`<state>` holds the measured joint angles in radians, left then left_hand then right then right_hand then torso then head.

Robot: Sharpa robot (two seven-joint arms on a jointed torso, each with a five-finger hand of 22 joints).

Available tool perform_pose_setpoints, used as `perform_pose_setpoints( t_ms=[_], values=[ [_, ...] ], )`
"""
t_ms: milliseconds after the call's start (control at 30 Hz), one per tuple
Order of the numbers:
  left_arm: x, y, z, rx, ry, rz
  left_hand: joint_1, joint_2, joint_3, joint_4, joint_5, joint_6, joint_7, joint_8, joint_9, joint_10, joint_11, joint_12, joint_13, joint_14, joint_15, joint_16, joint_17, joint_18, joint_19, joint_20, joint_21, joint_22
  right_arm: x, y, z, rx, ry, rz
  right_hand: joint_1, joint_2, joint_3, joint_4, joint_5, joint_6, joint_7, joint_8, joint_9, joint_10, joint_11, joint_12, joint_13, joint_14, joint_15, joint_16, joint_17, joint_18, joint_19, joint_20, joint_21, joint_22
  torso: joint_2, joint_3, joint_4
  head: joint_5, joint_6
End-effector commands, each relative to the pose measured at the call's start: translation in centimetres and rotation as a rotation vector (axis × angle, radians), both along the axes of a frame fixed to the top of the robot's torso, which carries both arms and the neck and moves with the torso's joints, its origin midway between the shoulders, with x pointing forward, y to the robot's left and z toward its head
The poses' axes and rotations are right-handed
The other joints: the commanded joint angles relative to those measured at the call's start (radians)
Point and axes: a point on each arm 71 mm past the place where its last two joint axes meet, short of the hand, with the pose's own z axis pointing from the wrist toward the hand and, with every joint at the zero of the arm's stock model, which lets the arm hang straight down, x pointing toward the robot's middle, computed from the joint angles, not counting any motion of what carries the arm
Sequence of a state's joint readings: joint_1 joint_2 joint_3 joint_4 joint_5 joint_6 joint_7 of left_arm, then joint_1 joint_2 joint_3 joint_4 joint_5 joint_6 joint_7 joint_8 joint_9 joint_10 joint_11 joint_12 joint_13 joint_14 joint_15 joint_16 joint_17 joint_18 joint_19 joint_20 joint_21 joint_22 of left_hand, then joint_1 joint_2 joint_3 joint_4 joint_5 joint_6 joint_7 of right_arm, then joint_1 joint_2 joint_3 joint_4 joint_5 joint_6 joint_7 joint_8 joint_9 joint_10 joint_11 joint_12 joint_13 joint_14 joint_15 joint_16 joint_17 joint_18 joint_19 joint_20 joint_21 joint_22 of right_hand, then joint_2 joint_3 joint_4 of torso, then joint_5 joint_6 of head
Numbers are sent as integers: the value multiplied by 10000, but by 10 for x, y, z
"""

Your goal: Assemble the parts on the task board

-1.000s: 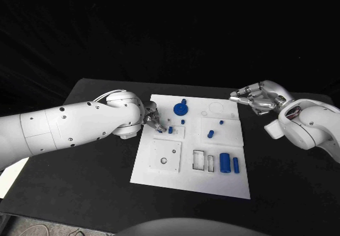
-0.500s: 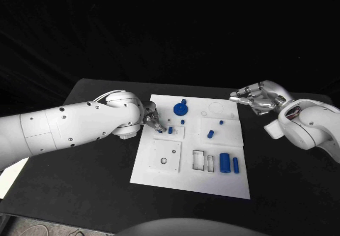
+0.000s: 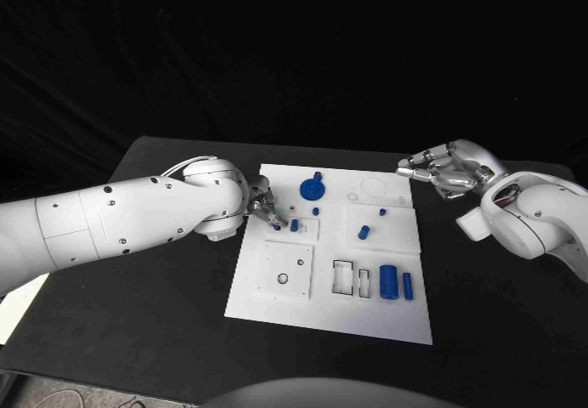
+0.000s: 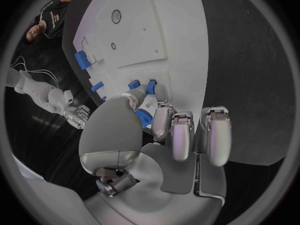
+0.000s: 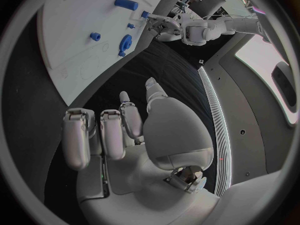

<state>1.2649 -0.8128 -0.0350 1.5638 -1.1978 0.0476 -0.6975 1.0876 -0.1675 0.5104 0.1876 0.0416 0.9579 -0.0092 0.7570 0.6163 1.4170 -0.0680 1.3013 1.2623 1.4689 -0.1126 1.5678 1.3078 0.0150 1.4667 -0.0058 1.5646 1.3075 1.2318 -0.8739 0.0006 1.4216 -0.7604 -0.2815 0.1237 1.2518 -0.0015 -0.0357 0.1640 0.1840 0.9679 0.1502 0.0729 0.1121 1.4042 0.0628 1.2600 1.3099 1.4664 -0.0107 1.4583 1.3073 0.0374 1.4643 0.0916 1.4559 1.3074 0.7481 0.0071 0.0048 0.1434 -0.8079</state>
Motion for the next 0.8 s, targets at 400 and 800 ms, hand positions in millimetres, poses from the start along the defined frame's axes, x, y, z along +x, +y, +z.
perform_pose_setpoints(
  t_ms=[400,800],
  values=[
    [1,-1,-2,137,236,241,-115,13,12,82,59,62,28,72,21,59,-5,63,24,1019,-76,30,2630,-150,1041,-48,62,2633,-1,1,0,-47,-14,107,-2,116,-65,13,44,-73,3,-17,15,-77,9,-32,445,646,-28,-40,835,135,-68,-8,-35,239,3,-3,-2,-17,2],
    [1,-1,-3,192,393,237,-297,-63,-67,226,60,75,31,104,35,79,-3,85,49,1019,-75,30,2630,-150,1041,-50,62,2633,-1,1,0,-51,-13,110,-2,116,-65,13,44,-73,3,-17,15,-77,9,-32,445,646,-28,-40,835,135,-68,-8,-35,239,-1,1,7,-34,-27]
  ],
)
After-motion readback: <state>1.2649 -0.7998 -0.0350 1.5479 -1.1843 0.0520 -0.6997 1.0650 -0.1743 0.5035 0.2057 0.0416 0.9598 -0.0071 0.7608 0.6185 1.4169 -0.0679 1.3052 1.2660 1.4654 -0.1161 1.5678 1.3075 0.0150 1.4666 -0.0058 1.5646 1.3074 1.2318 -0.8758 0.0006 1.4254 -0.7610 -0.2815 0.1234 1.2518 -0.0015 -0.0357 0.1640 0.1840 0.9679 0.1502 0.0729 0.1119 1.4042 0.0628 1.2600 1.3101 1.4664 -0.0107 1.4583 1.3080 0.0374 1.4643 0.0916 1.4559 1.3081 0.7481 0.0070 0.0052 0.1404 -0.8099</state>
